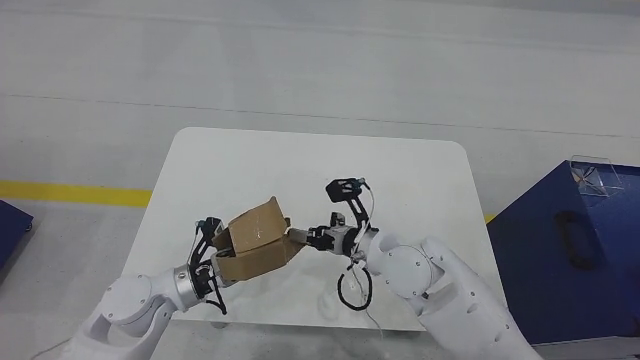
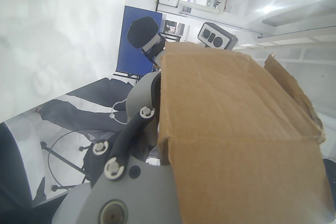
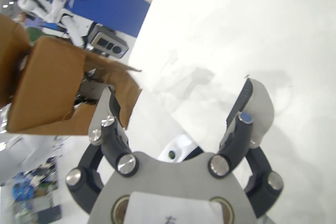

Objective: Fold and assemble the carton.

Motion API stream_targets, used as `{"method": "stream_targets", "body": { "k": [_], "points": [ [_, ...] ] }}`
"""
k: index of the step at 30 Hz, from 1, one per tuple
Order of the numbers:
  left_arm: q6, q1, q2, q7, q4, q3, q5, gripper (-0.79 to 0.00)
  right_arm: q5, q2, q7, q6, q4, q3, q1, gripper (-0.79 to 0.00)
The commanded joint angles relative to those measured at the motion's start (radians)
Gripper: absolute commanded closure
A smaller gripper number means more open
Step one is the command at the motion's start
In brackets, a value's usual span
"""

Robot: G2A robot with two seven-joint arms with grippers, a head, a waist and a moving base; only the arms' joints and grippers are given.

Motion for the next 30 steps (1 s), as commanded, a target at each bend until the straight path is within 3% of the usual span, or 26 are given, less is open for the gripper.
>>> {"method": "stream_targets", "body": {
  "k": [1,3,12,30],
  "points": [
    [0.004,-0.004,-0.001,-0.002,0.006,0.002,-0.006,0.000,-0.093,-0.005,-0.041,0.037,-0.013,-0.017,0.002,-0.785],
    [0.004,-0.008,-0.003,-0.003,0.010,0.004,-0.007,0.000,-0.166,-0.009,-0.066,0.068,-0.008,-0.033,0.012,-0.785],
    [0.003,-0.002,-0.004,-0.015,0.004,0.005,-0.003,0.000,-0.212,-0.046,-0.054,0.073,0.038,-0.099,0.086,-0.785],
    [0.079,-0.007,-0.007,-0.007,0.015,-0.006,-0.020,0.000,-0.311,-0.084,0.062,0.113,-0.020,-0.163,0.080,-0.785]
  ]
}}
